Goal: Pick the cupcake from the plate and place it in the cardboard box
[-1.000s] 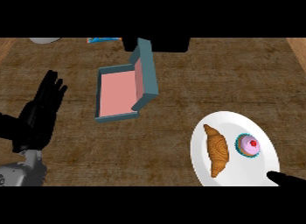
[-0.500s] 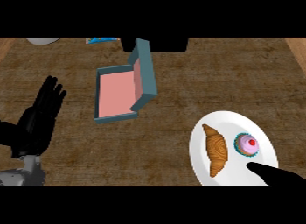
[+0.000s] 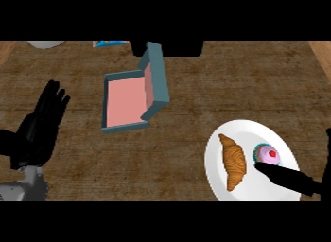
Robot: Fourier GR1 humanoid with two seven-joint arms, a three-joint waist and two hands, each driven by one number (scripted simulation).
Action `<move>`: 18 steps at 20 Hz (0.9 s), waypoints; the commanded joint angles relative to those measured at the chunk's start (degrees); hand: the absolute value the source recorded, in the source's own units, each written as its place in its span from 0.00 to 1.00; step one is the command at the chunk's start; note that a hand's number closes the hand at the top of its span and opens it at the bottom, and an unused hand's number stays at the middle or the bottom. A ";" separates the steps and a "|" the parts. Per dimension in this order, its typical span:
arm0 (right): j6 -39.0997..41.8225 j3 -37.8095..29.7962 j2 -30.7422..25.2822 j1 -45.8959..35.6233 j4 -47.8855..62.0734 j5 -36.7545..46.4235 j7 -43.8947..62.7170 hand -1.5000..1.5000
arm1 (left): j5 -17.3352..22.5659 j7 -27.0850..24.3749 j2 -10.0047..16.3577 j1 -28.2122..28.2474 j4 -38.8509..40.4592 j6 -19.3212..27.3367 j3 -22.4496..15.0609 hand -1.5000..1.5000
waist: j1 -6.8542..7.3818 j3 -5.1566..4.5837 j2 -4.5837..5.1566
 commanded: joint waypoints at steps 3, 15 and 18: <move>-1.46 -0.07 4.21 -0.12 6.22 1.83 0.47 0.00 | -1.68 0.34 -0.91 -5.11 4.45 -0.18 0.49 0.50 | -0.33 0.01 0.03; 3.04 -4.04 5.82 -3.58 8.69 2.95 0.83 0.00 | -3.04 2.15 -1.40 -1.33 -1.28 -1.67 2.10 0.50 | -0.18 0.00 -0.04; 3.95 -5.25 5.54 -1.57 9.04 1.07 -1.91 0.00 | -3.05 -1.66 -3.14 3.28 -0.94 -2.94 1.71 0.50 | -0.15 0.00 -0.06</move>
